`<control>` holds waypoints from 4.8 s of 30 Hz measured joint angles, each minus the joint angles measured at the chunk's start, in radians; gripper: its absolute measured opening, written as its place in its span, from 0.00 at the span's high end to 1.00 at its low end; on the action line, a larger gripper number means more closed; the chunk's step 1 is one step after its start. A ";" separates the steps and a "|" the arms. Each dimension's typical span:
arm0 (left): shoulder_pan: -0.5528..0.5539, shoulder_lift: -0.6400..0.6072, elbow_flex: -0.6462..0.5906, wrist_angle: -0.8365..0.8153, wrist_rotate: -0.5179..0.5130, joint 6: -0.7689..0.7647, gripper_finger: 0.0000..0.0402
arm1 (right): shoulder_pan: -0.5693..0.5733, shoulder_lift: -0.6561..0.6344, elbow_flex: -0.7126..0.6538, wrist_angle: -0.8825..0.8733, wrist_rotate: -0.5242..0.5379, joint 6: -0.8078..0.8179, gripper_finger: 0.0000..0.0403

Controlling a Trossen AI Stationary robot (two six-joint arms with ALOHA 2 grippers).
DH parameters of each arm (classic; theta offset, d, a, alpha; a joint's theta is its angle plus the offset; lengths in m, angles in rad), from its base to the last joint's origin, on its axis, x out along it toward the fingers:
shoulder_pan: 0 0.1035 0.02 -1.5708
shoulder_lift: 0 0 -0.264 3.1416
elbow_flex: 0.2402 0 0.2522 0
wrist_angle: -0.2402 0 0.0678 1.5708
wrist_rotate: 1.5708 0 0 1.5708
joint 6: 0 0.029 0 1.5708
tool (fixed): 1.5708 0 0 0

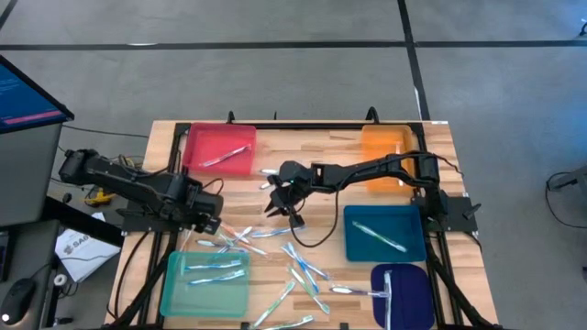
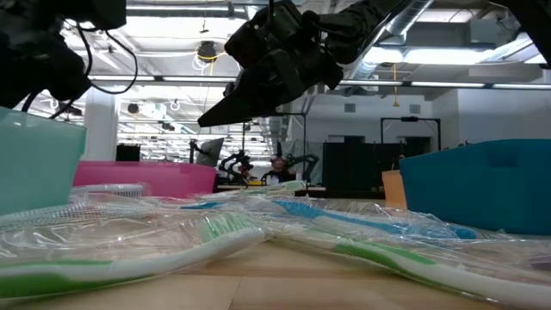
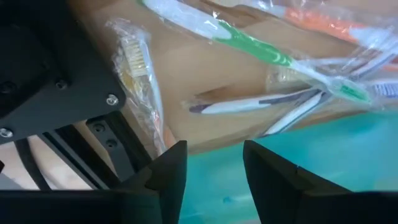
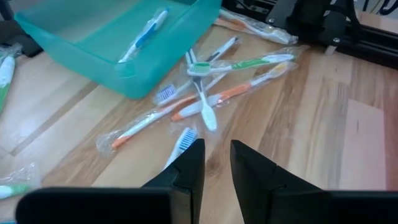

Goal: Pick & Place Toothbrushes
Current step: Put the orange toothbrush into the orange bin

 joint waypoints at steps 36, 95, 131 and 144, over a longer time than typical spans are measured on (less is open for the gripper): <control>-0.369 0.022 -0.085 0.120 -0.146 -0.603 0.60 | 0.000 0.000 0.000 0.007 0.000 -0.011 0.82; -0.537 0.113 -0.264 0.352 -0.097 -0.886 0.82 | 0.000 0.001 0.000 0.052 0.000 -0.034 0.82; -0.538 0.090 -0.267 0.333 -0.146 -0.813 0.78 | 0.000 0.001 0.000 0.062 0.000 -0.034 0.82; -0.525 0.074 -0.260 0.329 -0.204 -0.740 0.93 | 0.000 0.001 0.000 0.065 0.000 -0.034 0.82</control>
